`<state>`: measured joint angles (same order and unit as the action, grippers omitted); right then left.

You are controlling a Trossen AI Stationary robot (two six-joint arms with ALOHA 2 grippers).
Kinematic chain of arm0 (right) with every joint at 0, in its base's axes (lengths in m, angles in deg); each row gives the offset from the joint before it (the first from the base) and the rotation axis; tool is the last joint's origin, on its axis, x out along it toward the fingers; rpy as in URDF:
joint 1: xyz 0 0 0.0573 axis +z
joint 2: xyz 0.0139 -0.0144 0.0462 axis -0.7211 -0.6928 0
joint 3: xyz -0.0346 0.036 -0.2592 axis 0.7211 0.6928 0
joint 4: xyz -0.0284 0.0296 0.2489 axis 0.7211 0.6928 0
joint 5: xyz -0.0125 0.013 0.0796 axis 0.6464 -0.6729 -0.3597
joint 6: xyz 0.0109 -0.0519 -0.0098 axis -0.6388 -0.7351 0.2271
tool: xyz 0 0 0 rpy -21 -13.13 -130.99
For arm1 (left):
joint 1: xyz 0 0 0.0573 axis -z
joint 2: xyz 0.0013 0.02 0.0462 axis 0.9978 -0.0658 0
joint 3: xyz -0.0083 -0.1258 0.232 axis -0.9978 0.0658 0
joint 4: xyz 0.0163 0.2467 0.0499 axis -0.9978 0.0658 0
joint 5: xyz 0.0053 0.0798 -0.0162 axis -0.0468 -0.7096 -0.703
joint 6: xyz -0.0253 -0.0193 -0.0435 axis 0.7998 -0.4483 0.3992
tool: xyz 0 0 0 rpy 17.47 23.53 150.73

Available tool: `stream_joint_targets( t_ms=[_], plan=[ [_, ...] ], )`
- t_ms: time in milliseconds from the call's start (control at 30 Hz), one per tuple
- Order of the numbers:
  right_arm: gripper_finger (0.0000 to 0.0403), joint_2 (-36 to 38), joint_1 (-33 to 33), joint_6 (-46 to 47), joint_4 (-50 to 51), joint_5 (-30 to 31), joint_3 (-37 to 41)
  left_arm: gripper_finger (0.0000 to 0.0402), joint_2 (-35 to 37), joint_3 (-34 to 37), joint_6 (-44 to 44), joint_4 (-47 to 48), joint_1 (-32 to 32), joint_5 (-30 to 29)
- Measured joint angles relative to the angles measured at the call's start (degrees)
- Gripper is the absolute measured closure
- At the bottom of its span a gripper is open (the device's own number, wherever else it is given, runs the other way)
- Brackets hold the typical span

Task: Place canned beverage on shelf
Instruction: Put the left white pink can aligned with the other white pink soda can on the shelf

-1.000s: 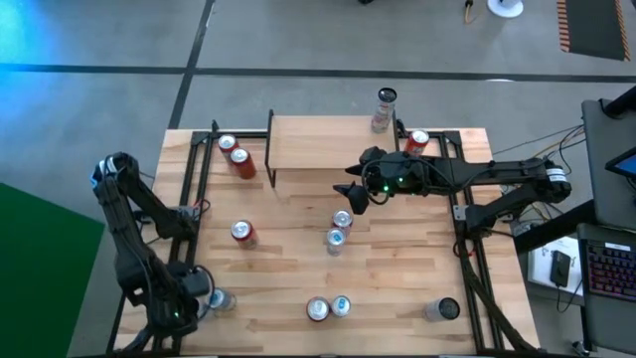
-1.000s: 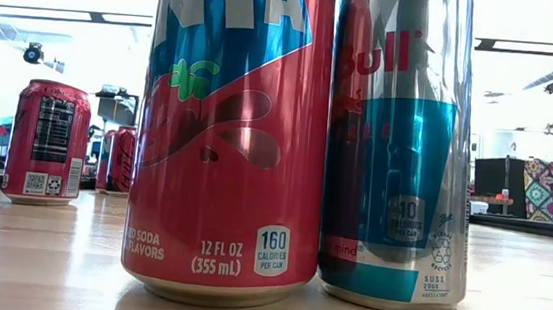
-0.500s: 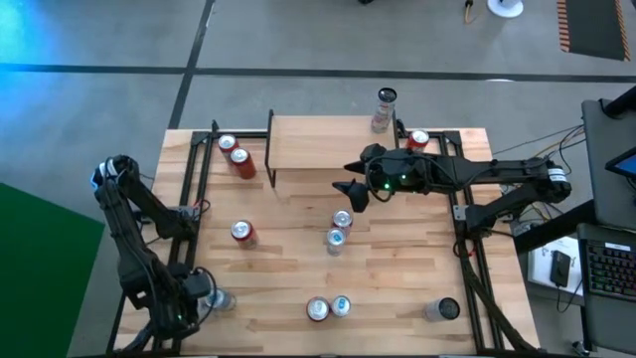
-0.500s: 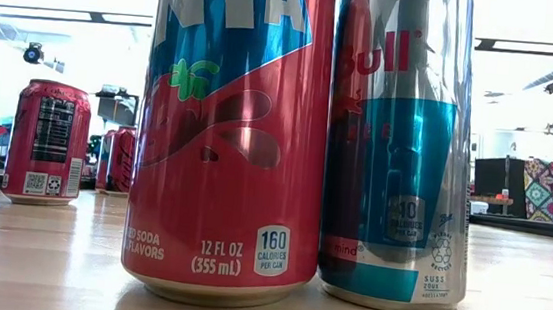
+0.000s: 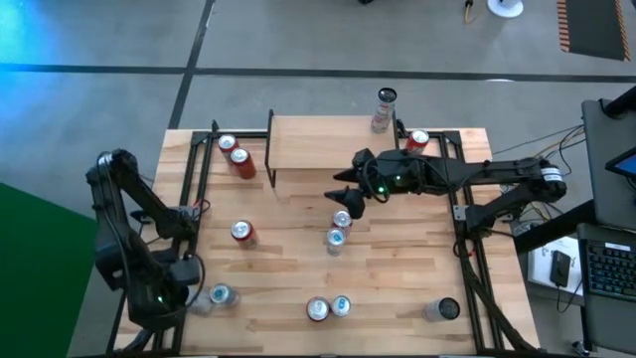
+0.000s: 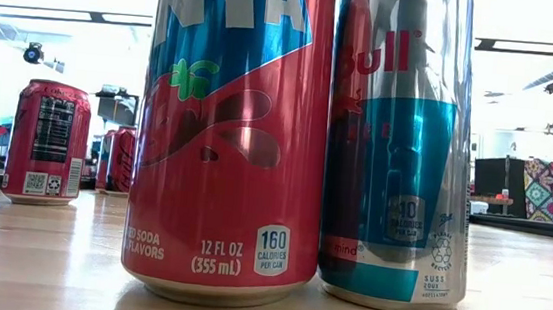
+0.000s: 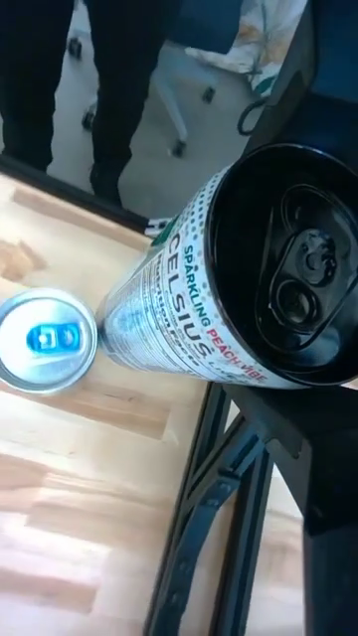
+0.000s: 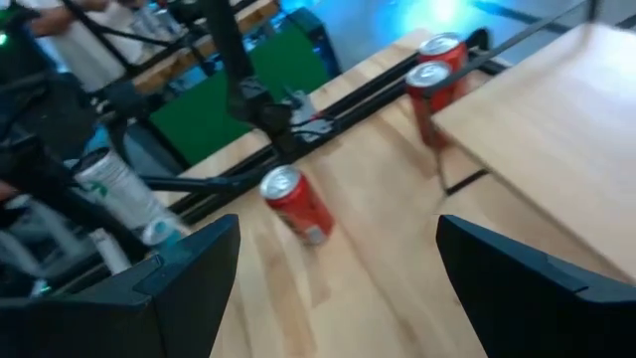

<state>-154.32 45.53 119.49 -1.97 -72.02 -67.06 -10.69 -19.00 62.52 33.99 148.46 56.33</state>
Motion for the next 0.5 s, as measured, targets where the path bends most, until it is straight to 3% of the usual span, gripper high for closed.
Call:
stream_joint_targets(
  t_ms=[200,333,500],
  plan=[
    [0.0074,-3.1,0.0,0.0,-4.1,-1.8,0.0,0.015,0.0,-6.2,-7.2,2.5,-4.3,0.2],
    [0.0074,-5.5,0.2,0.0,-6.4,-5.5,-1.1,0.0149,0.0,-7.6,-11.4,4.1,-8.1,0.4],
    [0.0074,-8.0,0.7,-0.6,-6.3,-6.0,-4.3,0.0149,0.0,-8.9,-15.9,4.8,-12.1,2.2]
  ],
)
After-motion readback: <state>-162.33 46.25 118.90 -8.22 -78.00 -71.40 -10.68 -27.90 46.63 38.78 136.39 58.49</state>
